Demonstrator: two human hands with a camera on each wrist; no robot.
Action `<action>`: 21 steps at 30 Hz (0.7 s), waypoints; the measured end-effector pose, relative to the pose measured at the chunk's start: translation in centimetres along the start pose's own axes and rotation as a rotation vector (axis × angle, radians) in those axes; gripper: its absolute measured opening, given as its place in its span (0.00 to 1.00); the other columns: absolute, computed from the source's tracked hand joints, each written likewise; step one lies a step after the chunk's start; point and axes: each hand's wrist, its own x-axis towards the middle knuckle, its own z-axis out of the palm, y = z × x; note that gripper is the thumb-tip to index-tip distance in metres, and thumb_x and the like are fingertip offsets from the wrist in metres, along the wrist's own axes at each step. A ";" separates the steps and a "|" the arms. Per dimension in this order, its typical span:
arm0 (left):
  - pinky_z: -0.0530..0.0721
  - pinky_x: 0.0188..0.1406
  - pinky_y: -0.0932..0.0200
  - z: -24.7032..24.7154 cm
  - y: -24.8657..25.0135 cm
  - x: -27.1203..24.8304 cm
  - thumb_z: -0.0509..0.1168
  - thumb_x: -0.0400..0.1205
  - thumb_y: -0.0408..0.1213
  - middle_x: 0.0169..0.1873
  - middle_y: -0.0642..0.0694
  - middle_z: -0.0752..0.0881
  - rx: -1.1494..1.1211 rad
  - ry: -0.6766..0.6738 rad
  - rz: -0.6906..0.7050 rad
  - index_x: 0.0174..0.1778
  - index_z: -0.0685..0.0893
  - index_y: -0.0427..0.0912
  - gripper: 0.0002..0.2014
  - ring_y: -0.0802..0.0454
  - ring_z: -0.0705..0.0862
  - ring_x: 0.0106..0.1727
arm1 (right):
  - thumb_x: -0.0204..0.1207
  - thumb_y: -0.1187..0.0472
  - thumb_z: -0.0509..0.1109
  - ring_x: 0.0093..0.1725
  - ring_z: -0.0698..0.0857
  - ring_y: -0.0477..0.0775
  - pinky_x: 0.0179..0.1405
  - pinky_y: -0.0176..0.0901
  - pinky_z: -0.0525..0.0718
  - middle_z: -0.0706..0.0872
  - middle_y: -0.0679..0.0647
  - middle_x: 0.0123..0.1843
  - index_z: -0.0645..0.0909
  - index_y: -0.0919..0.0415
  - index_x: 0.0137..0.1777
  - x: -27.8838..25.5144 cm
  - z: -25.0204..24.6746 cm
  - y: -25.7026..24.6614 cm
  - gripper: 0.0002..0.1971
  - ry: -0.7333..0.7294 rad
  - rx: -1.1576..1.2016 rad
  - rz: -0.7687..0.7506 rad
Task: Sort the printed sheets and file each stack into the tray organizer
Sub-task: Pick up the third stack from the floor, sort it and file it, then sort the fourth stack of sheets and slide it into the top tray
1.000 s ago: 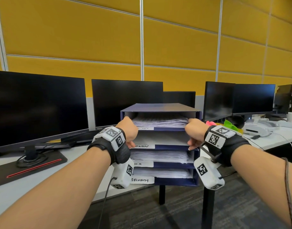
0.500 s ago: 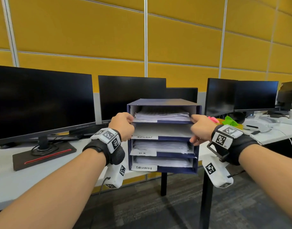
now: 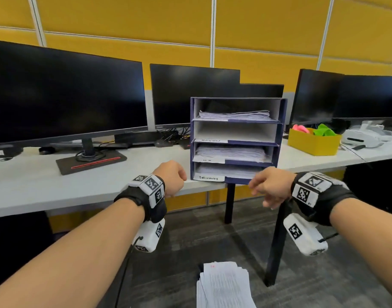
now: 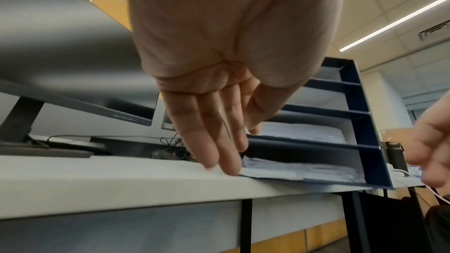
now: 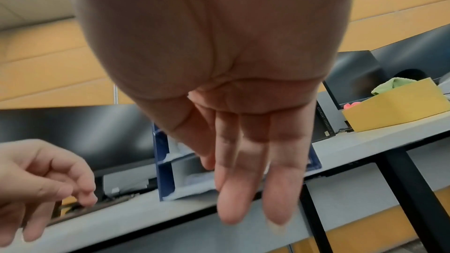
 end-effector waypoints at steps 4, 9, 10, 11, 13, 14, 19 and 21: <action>0.84 0.24 0.60 4.9 -1.4 2.0 0.57 0.79 0.28 0.42 0.43 0.89 0.125 -0.183 -0.004 0.48 0.85 0.48 0.13 0.42 0.91 0.36 | 0.78 0.71 0.61 0.29 0.85 0.57 0.38 0.55 0.88 0.86 0.56 0.49 0.81 0.60 0.57 3.8 3.3 3.9 0.13 -0.106 -0.079 0.059; 0.77 0.26 0.65 13.2 -3.1 4.6 0.59 0.81 0.29 0.47 0.48 0.87 0.317 -0.408 0.023 0.57 0.87 0.46 0.15 0.54 0.81 0.30 | 0.77 0.70 0.65 0.32 0.84 0.57 0.27 0.44 0.87 0.85 0.58 0.40 0.82 0.63 0.59 8.9 8.7 9.2 0.12 -0.234 -0.165 0.116; 0.76 0.21 0.67 15.1 -3.7 5.1 0.59 0.81 0.29 0.44 0.49 0.87 0.333 -0.461 0.009 0.57 0.87 0.46 0.15 0.56 0.80 0.28 | 0.77 0.70 0.65 0.31 0.83 0.54 0.22 0.38 0.83 0.84 0.56 0.37 0.83 0.63 0.58 9.9 9.8 10.1 0.12 -0.261 -0.190 0.124; 0.73 0.16 0.69 16.9 -4.3 5.5 0.59 0.82 0.30 0.39 0.50 0.85 0.346 -0.502 0.000 0.58 0.88 0.45 0.15 0.57 0.79 0.26 | 0.76 0.70 0.64 0.29 0.83 0.53 0.19 0.35 0.81 0.83 0.55 0.35 0.84 0.64 0.57 10.9 11.0 11.2 0.12 -0.276 -0.214 0.130; 0.71 0.11 0.71 20.4 -5.8 6.5 0.59 0.82 0.30 0.29 0.53 0.80 0.350 -0.548 -0.014 0.58 0.88 0.43 0.15 0.58 0.77 0.24 | 0.75 0.70 0.63 0.28 0.82 0.53 0.18 0.35 0.80 0.83 0.54 0.29 0.85 0.62 0.53 12.8 13.1 13.4 0.12 -0.277 -0.218 0.163; 0.70 0.10 0.72 22.0 -6.5 6.9 0.59 0.82 0.30 0.26 0.54 0.78 0.347 -0.559 -0.014 0.58 0.88 0.41 0.14 0.58 0.76 0.23 | 0.75 0.70 0.63 0.26 0.82 0.53 0.18 0.36 0.79 0.82 0.54 0.27 0.85 0.62 0.53 13.8 14.2 14.6 0.12 -0.279 -0.214 0.181; 0.82 0.34 0.67 30.7 -11.2 8.3 0.59 0.83 0.30 0.39 0.45 0.87 0.411 -0.612 -0.032 0.61 0.87 0.39 0.15 0.50 0.81 0.34 | 0.77 0.71 0.62 0.11 0.74 0.43 0.09 0.29 0.70 0.78 0.46 0.14 0.84 0.65 0.57 17.8 20.5 21.8 0.13 -0.325 -0.238 0.283; 0.80 0.56 0.55 34.8 -13.8 8.7 0.57 0.85 0.31 0.60 0.40 0.86 0.495 -0.688 -0.026 0.65 0.84 0.36 0.16 0.44 0.84 0.55 | 0.79 0.66 0.64 0.18 0.78 0.45 0.10 0.30 0.73 0.82 0.47 0.23 0.83 0.63 0.61 19.4 23.4 25.1 0.13 -0.338 -0.252 0.316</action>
